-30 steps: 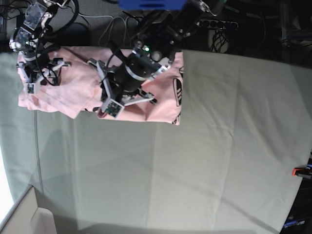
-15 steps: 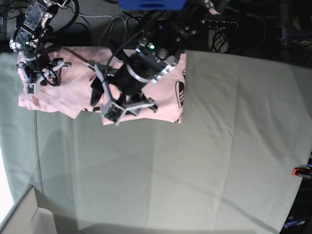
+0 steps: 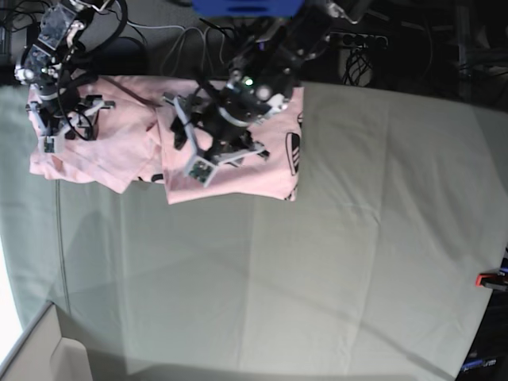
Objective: Layout the t-shirt on the table in an organized manner, then fold the t-shirt properly
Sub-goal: 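Press the folded half down with the left gripper and release it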
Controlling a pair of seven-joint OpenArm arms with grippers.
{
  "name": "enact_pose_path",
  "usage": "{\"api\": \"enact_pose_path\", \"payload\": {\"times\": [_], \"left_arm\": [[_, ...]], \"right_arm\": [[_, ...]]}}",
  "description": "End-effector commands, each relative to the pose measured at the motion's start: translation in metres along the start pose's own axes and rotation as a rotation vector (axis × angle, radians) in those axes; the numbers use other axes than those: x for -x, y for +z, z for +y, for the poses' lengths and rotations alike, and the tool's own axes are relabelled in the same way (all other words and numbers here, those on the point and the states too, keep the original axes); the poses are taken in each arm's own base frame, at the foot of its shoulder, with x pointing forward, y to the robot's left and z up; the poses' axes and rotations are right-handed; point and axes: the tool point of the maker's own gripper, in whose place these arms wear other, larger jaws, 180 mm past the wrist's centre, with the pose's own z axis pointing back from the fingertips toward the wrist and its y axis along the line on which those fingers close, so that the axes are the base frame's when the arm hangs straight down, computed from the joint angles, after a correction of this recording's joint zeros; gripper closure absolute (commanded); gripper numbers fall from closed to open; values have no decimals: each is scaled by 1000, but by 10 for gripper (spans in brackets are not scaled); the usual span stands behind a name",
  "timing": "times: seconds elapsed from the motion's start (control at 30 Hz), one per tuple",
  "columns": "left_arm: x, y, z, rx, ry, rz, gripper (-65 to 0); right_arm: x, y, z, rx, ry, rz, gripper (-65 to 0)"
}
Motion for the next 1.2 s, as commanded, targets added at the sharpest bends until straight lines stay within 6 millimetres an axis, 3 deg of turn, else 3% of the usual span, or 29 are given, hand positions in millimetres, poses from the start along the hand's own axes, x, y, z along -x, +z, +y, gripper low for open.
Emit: {"api": "enact_pose_path", "payload": {"times": [0.0, 0.17, 0.23, 0.37, 0.67, 0.77, 0.87, 1.03, 1.17], "left_arm": [[-14, -1, -14, 33, -12, -43, -293], [-4, -14, -37, 100, -92, 5, -293], [6, -16, -37, 127, -80, 38, -293], [13, -14, -46, 192, -51, 63, -293], [23, -7, -67, 262, -174, 80, -293], [15, 5, -79, 300, -209, 40, -293], [-7, 20, -79, 308, -209, -34, -293], [-49, 40, -40, 223, -126, -162, -292], [-51, 35, 7, 104, -36, -159, -273]], "right_arm": [[-13, 2, -4, 8, 4, -47, -292], [-12, 3, -5, 12, 2, -44, -292], [-12, 3, -6, 13, 1, -44, -292], [-12, 3, -6, 13, 1, -44, -292], [-13, 3, -6, 14, 2, -45, -292], [-13, 3, -6, 14, 2, -45, -292], [-12, 3, -7, 15, 1, -45, -292], [-12, 3, -7, 15, 1, -45, -292], [-12, 3, -7, 15, 1, -45, -292]]}}
